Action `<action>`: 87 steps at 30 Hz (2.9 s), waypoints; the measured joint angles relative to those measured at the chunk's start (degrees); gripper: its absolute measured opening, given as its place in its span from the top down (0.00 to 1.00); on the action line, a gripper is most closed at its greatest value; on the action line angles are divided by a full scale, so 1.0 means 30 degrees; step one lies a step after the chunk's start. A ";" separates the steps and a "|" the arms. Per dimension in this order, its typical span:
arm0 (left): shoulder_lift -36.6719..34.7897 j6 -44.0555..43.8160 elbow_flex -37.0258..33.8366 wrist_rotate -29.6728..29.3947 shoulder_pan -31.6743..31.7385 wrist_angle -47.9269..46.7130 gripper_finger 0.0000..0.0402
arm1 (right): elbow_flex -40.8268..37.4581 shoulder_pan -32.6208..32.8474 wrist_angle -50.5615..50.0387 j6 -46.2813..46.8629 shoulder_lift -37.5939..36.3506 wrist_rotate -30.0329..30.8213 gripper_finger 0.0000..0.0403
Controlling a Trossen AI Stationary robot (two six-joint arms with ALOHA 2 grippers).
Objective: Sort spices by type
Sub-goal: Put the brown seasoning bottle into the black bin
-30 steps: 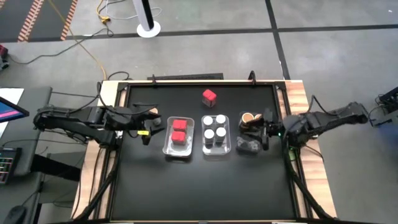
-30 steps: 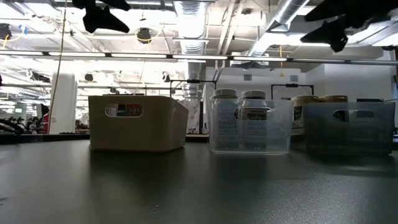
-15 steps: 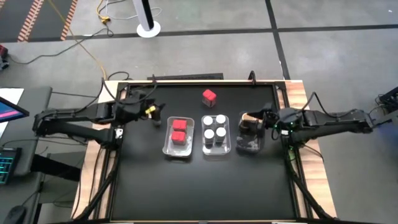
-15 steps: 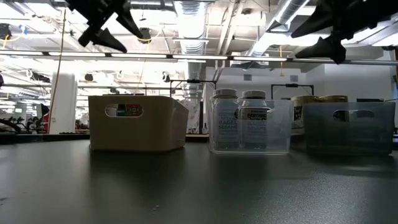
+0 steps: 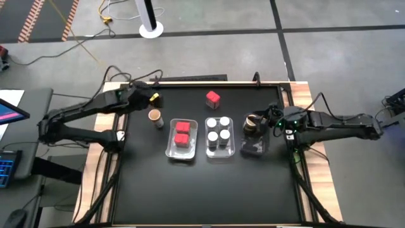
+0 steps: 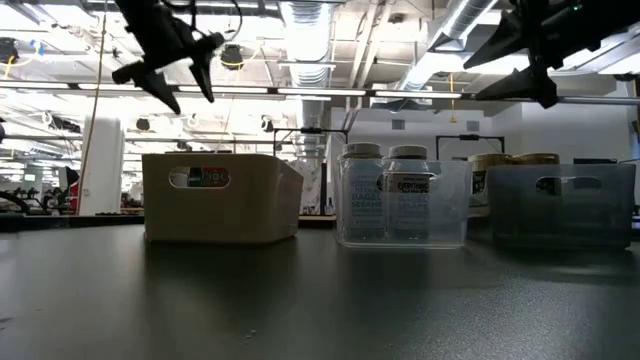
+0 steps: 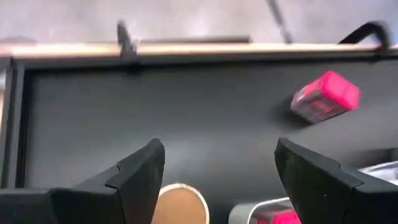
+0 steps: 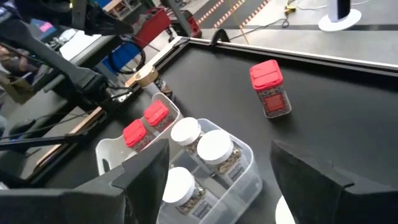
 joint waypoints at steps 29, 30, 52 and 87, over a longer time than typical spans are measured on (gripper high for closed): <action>0.8040 -0.4941 0.3443 0.6386 0.3507 -0.5519 0.27 | 0.0009 -0.0105 -0.0422 -0.3083 -0.0007 -0.0219 0.25; 0.8040 -0.5092 0.3443 0.6371 0.3545 -0.5519 0.27 | 0.0015 -0.0105 -0.0499 -0.3082 -0.0007 -0.0219 0.25; 0.8033 -0.2183 0.3443 0.6022 0.4916 -0.4039 0.27 | 0.0015 -0.0076 -0.1248 -0.3002 -0.0015 -0.1093 0.25; 0.8026 -0.4086 0.3435 0.5427 0.4765 -0.6623 0.09 | 0.0015 -0.0083 -0.1869 -0.3002 -0.0015 -0.1107 0.25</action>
